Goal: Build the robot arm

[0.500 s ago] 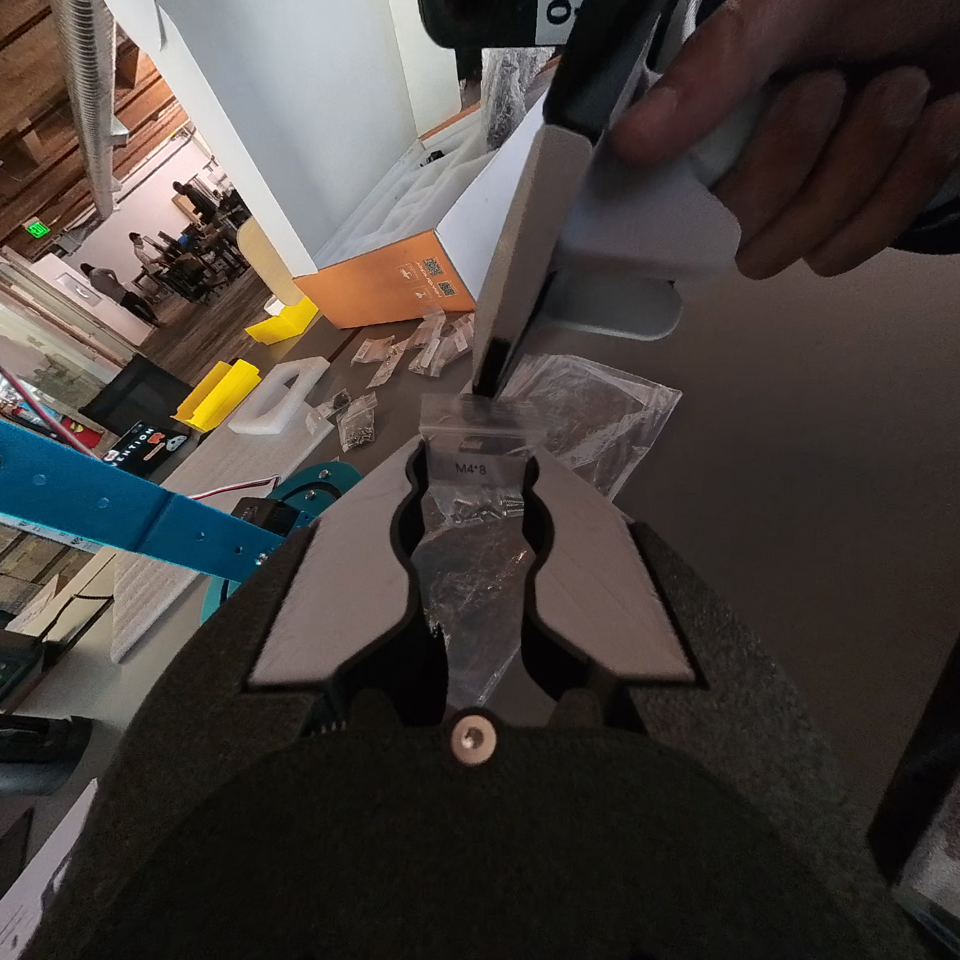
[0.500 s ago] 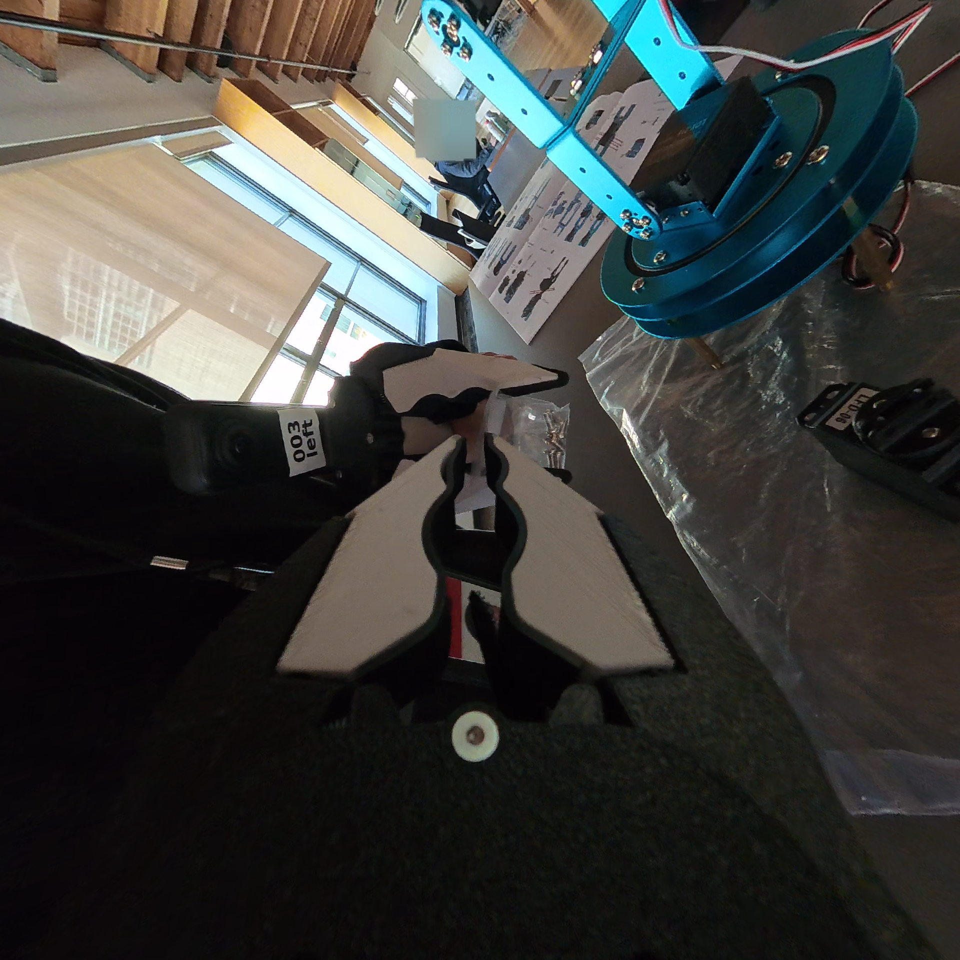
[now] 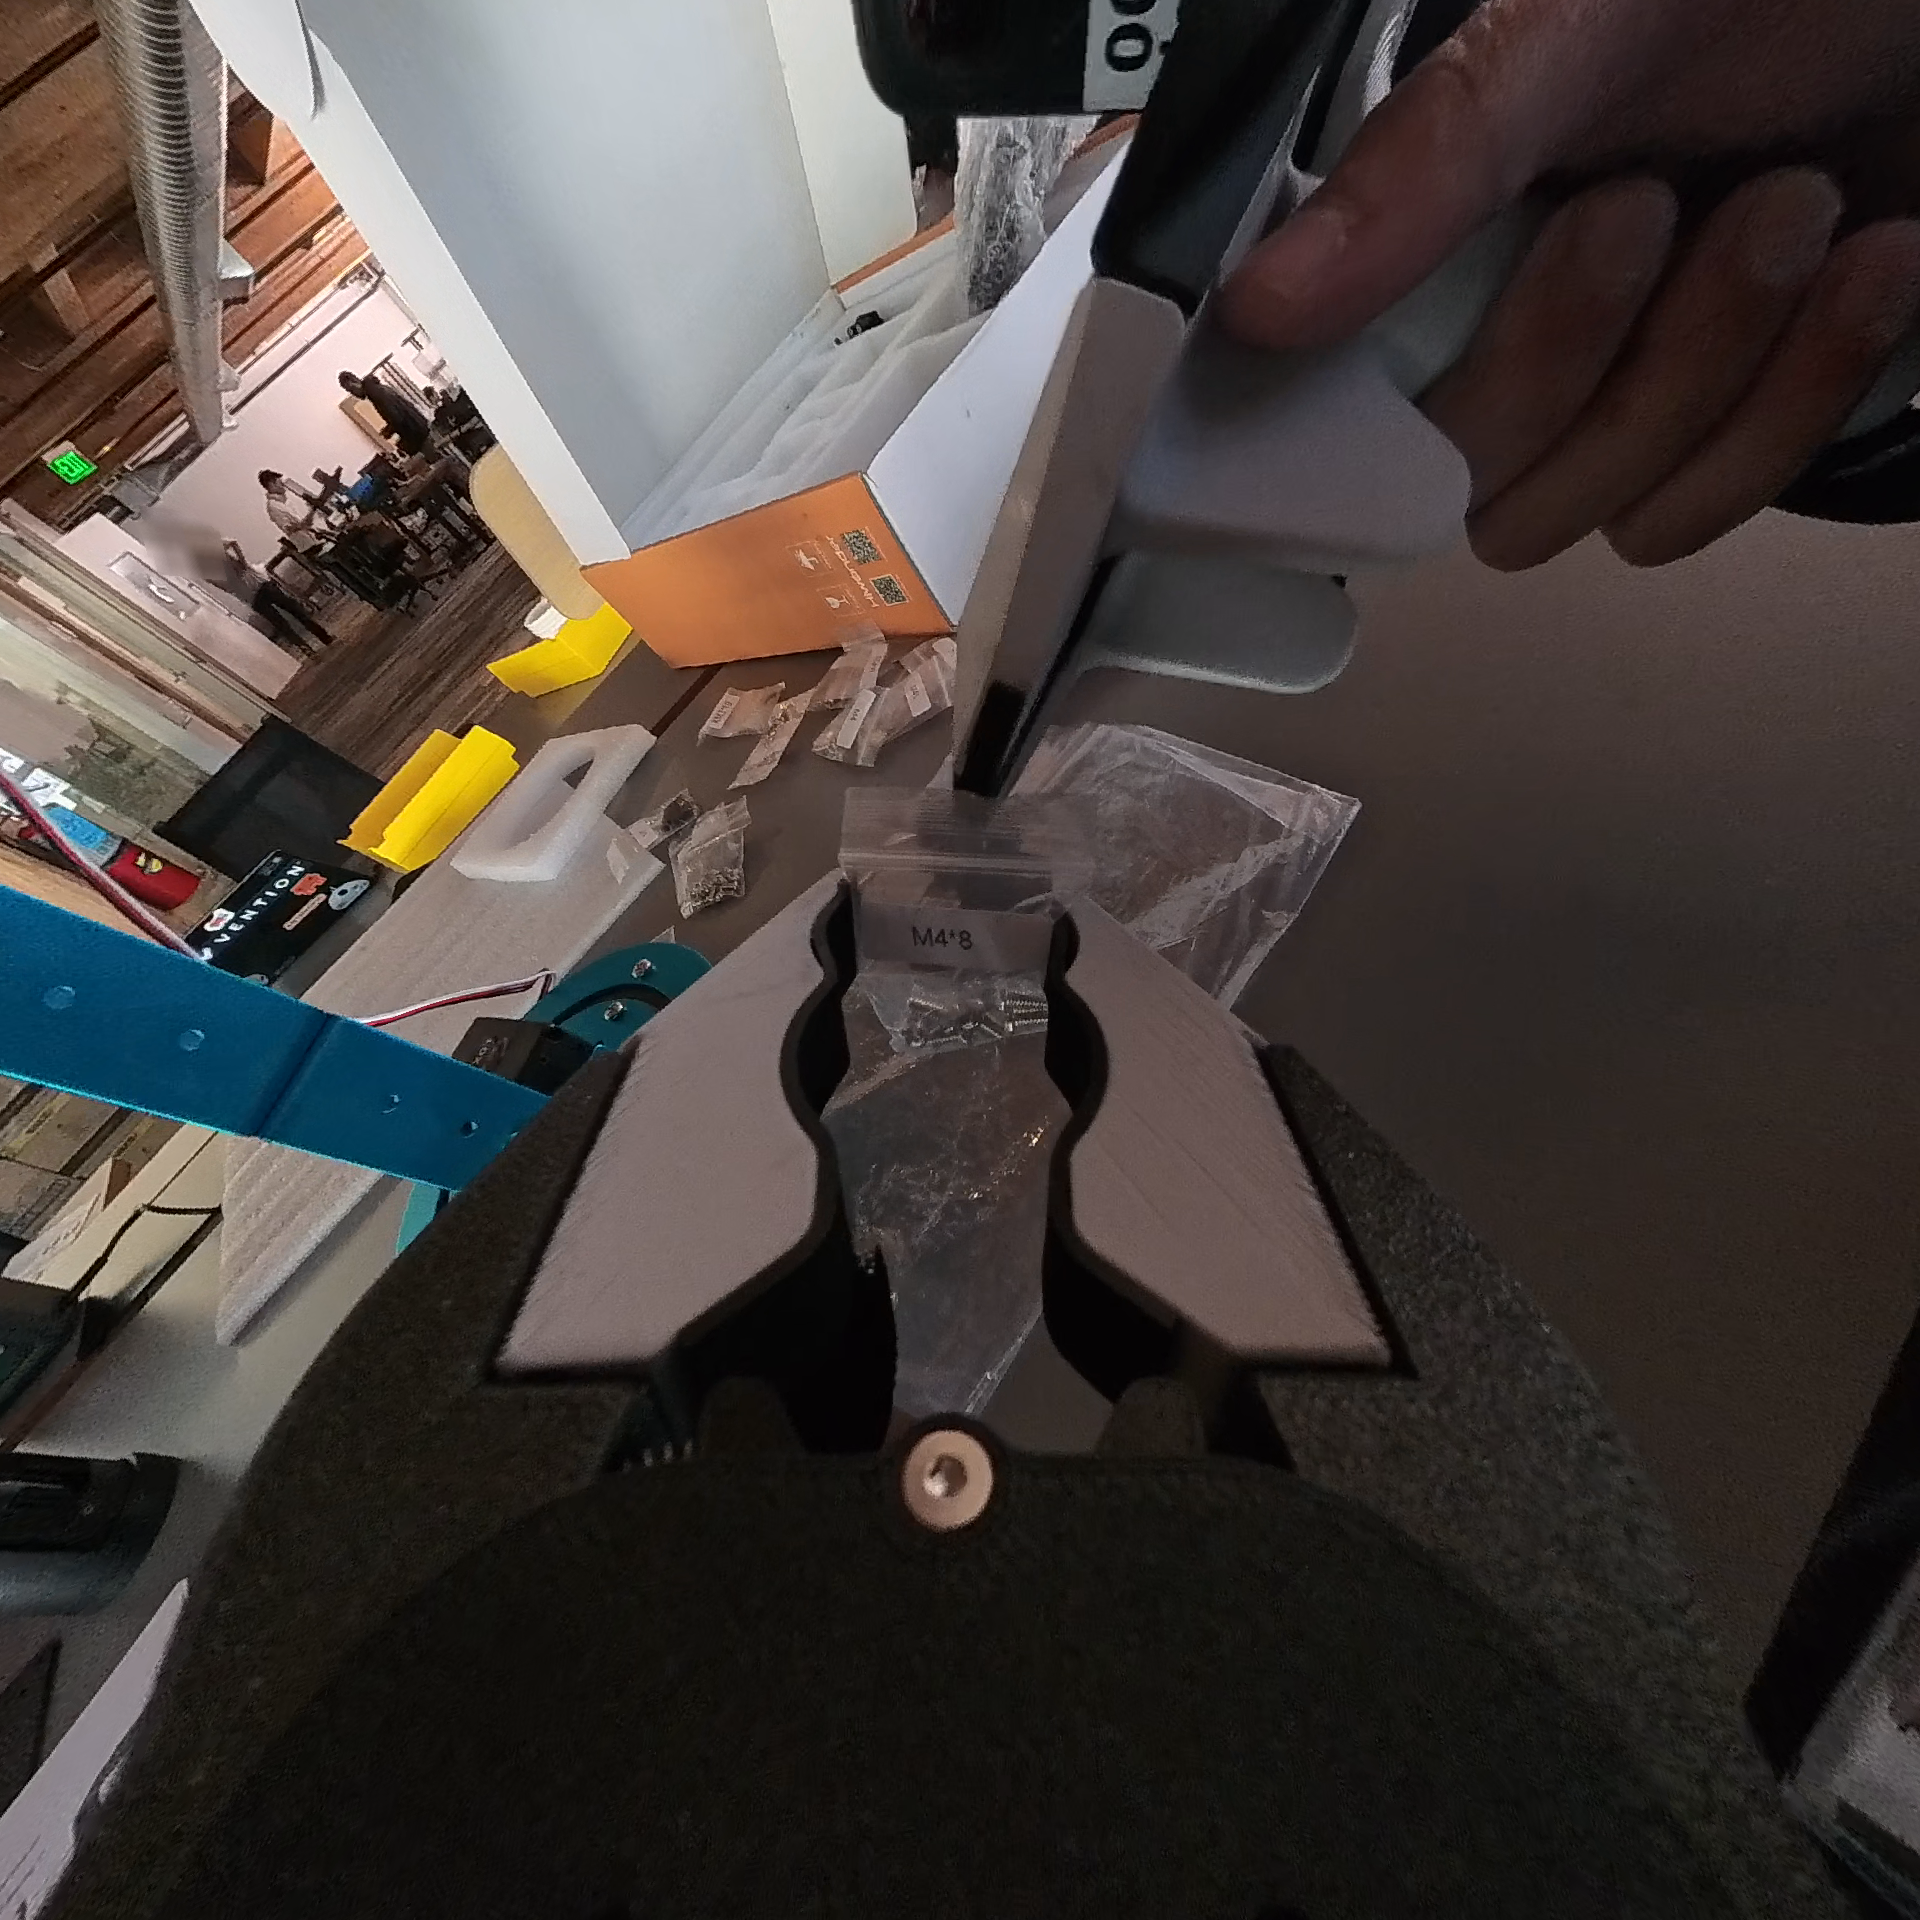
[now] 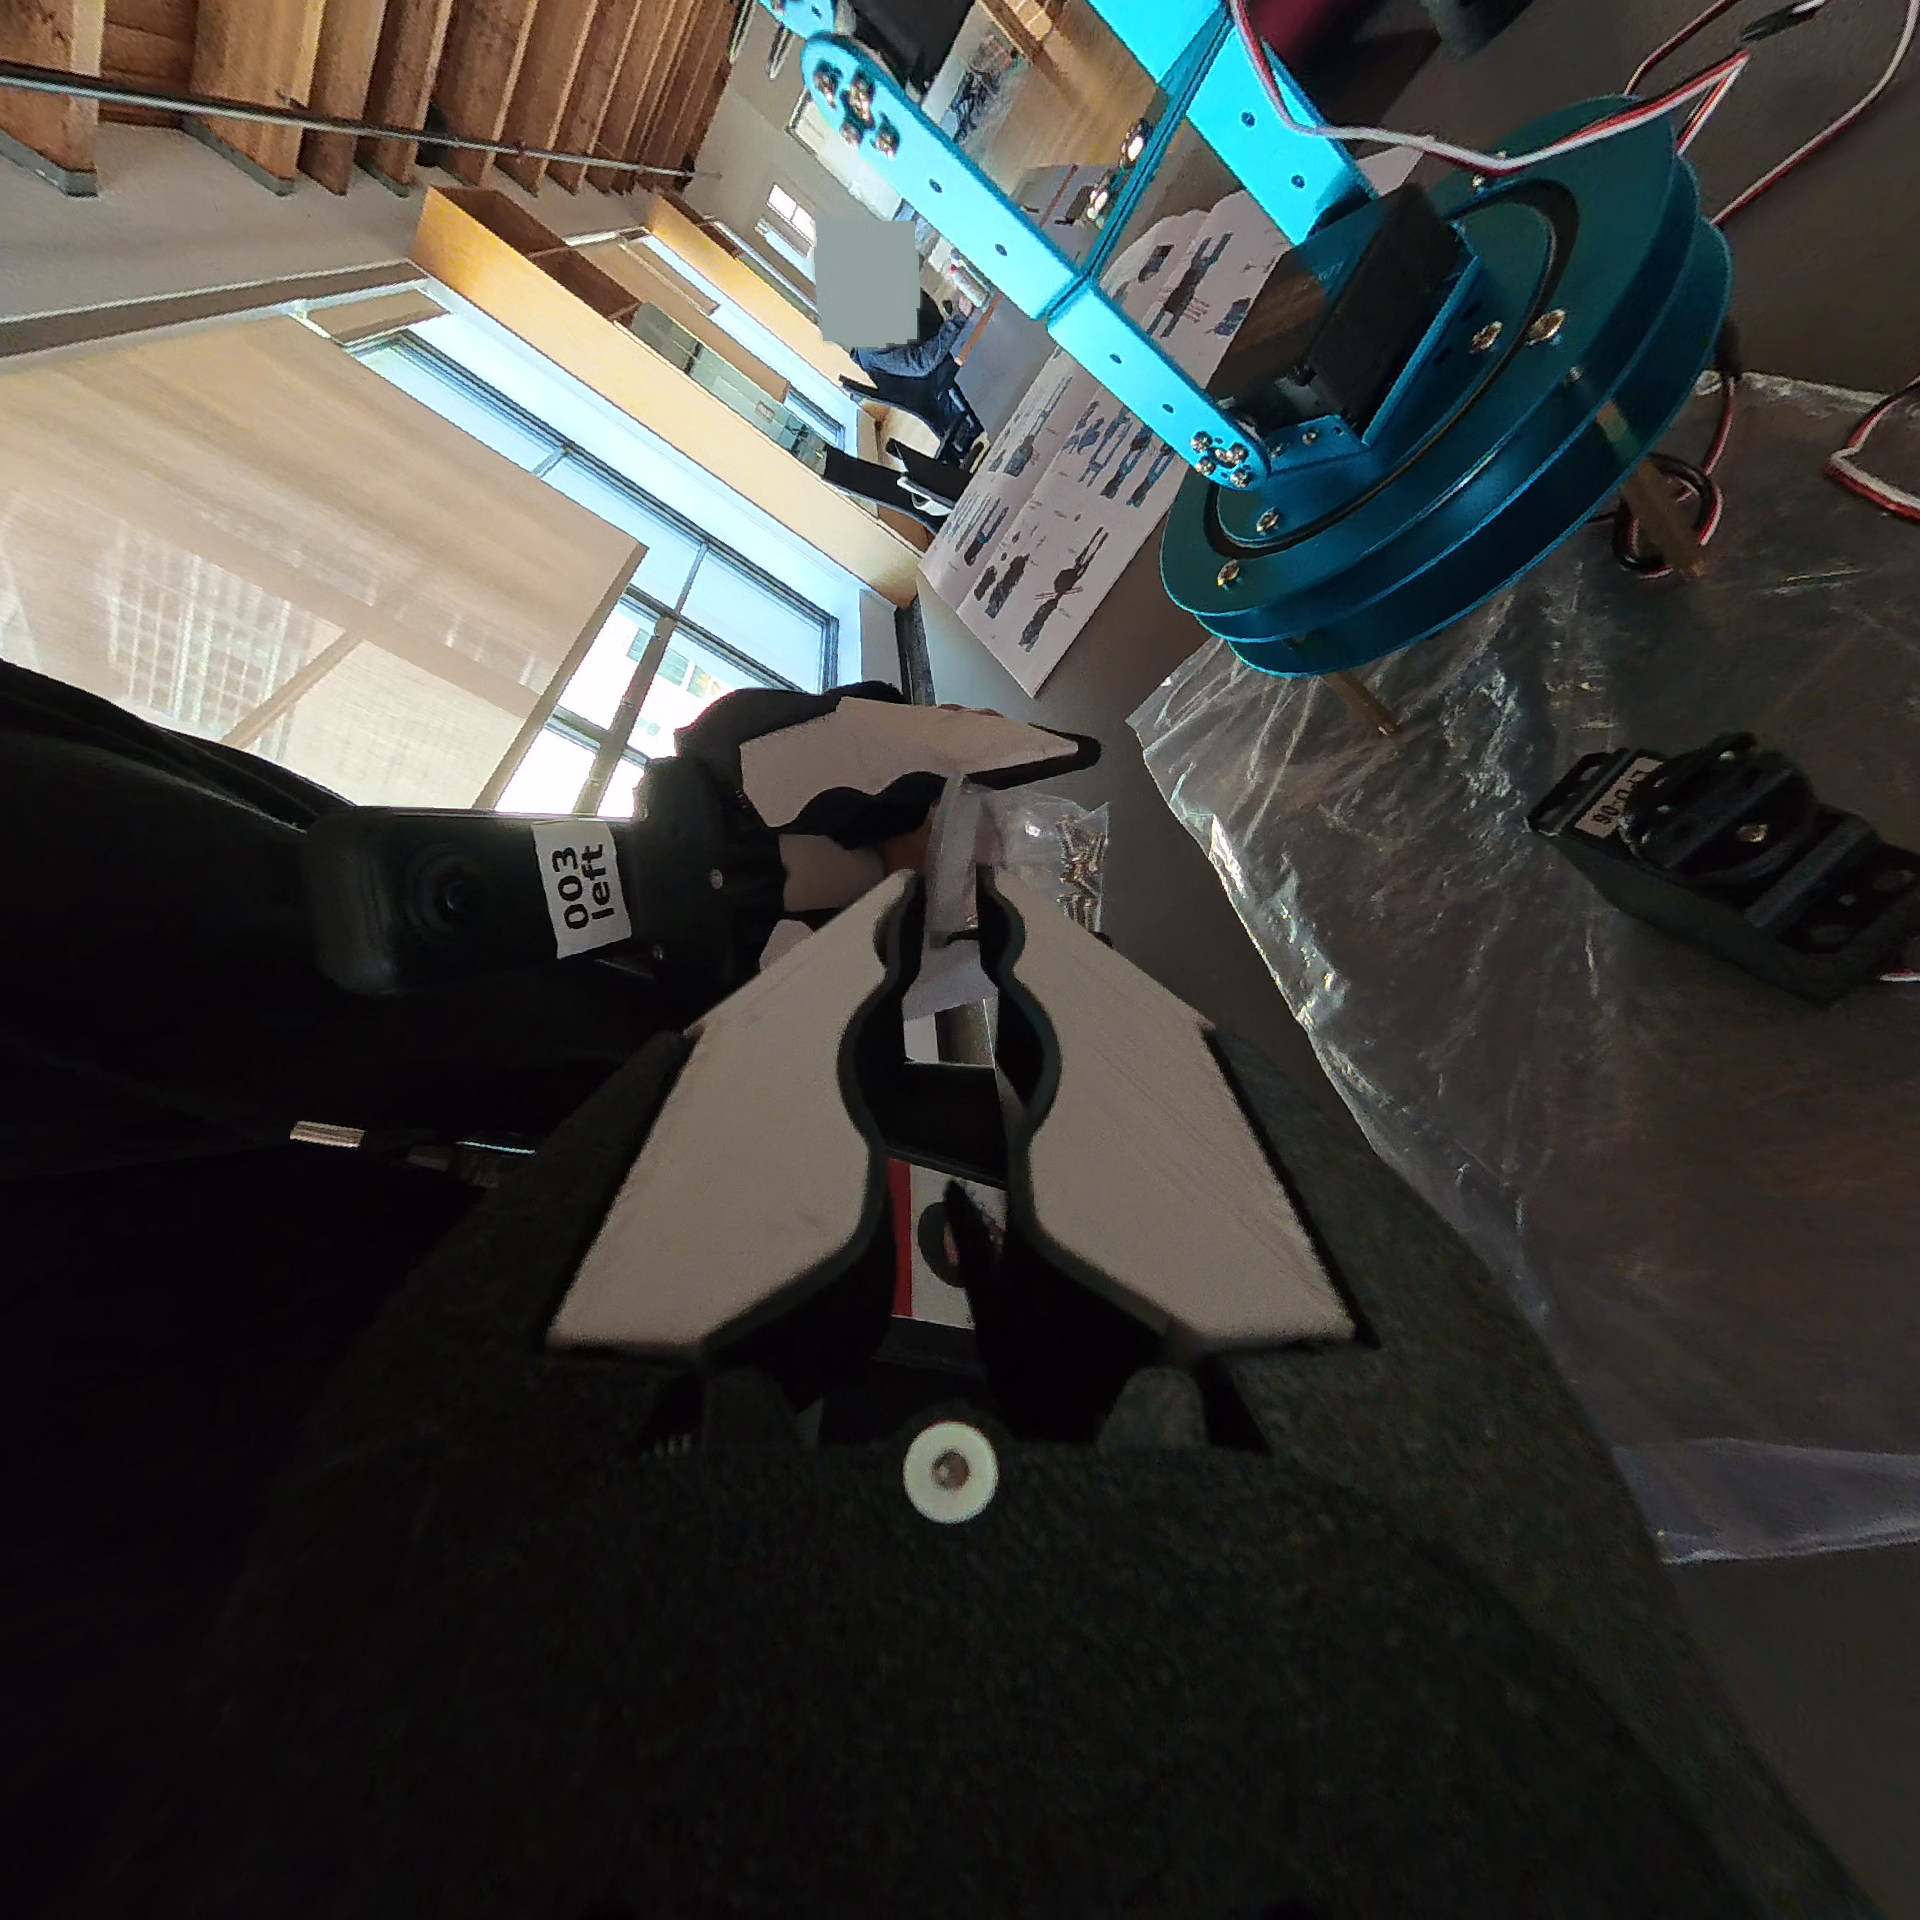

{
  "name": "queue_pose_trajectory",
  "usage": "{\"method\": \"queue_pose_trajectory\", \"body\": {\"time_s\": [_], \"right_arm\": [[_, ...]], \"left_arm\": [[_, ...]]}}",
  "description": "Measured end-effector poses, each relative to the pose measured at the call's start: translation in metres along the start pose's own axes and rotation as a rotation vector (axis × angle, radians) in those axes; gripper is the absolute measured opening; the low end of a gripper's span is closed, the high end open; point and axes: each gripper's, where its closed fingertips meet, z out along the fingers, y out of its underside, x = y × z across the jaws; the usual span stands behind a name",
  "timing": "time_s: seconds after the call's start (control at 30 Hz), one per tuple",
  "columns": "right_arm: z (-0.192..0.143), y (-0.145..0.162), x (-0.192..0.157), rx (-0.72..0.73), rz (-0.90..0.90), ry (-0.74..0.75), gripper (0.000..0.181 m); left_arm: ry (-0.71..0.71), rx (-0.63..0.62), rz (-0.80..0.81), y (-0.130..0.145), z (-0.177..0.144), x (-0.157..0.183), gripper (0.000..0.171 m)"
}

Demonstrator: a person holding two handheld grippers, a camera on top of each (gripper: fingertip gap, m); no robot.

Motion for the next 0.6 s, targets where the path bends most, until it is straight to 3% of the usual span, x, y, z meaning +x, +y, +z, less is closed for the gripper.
{"method": "queue_pose_trajectory", "body": {"time_s": [0.33,0.6], "right_arm": [[0.0045,0.0034,0.0098,-0.026,-0.012,0.051,0.009],[0.0052,0.0015,0.0007,0.001,0.003,-0.015,0.001]], "left_arm": [[0.004,-0.01,0.008,0.0018,0.001,0.001,0.033],[-0.005,-0.004,0.014,0.0008,0.0002,0.0003,0.033]]}}
